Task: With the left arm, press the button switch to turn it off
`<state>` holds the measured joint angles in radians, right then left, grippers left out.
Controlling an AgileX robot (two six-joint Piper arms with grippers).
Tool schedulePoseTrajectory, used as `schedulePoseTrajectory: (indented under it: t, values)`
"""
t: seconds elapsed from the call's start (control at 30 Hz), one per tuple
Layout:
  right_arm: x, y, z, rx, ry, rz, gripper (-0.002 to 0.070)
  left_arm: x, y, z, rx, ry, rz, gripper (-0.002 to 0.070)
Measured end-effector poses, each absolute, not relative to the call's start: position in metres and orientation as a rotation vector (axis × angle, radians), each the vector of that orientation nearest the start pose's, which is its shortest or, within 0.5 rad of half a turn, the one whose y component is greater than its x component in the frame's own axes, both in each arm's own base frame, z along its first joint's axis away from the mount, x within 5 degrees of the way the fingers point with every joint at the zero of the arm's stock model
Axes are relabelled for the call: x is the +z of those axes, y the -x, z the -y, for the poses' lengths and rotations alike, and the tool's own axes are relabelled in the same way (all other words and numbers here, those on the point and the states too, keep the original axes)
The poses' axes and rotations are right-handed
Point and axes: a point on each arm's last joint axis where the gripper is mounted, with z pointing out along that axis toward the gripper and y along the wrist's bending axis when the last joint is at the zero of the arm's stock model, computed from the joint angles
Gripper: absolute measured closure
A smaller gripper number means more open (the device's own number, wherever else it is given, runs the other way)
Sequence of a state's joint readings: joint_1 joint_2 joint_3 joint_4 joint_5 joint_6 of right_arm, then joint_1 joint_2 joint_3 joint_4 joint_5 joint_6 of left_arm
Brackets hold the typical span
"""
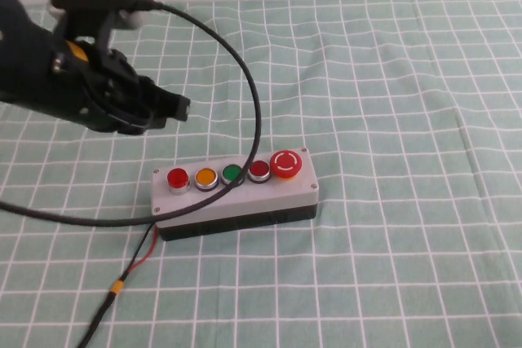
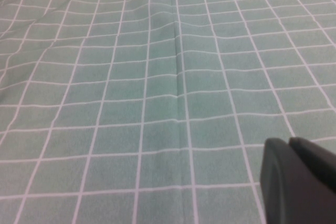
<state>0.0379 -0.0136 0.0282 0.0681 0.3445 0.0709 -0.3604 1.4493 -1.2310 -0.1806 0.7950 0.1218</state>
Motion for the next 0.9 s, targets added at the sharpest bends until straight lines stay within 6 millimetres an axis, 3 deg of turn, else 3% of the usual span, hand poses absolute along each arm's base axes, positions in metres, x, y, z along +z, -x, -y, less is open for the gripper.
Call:
schedulePoseTrajectory:
  t: [0.27,0.43,0.63,0.9]
  values:
    - [0.173,-0.053,-0.004,0.142,-0.073,-1.843,0.0694,0.398,-0.221,0.095,-0.315,-0.491,-2.228,0.0677]
    - [0.173,-0.053,-0.004,0.142,-0.073,-1.843,0.0694,0.421,-0.175,0.077,-0.310,-0.479,-2.106,0.0677]
    - [0.173,-0.053,-0.004,0.142,-0.073,-1.843,0.0694,0.423,-0.117,0.053,-0.296,-0.468,-1.995,0.0677]
    - [0.173,-0.053,-0.004,0.142,-0.073,-1.843,0.0694,0.388,-0.052,0.028,-0.289,-0.455,-1.904,0.0677]
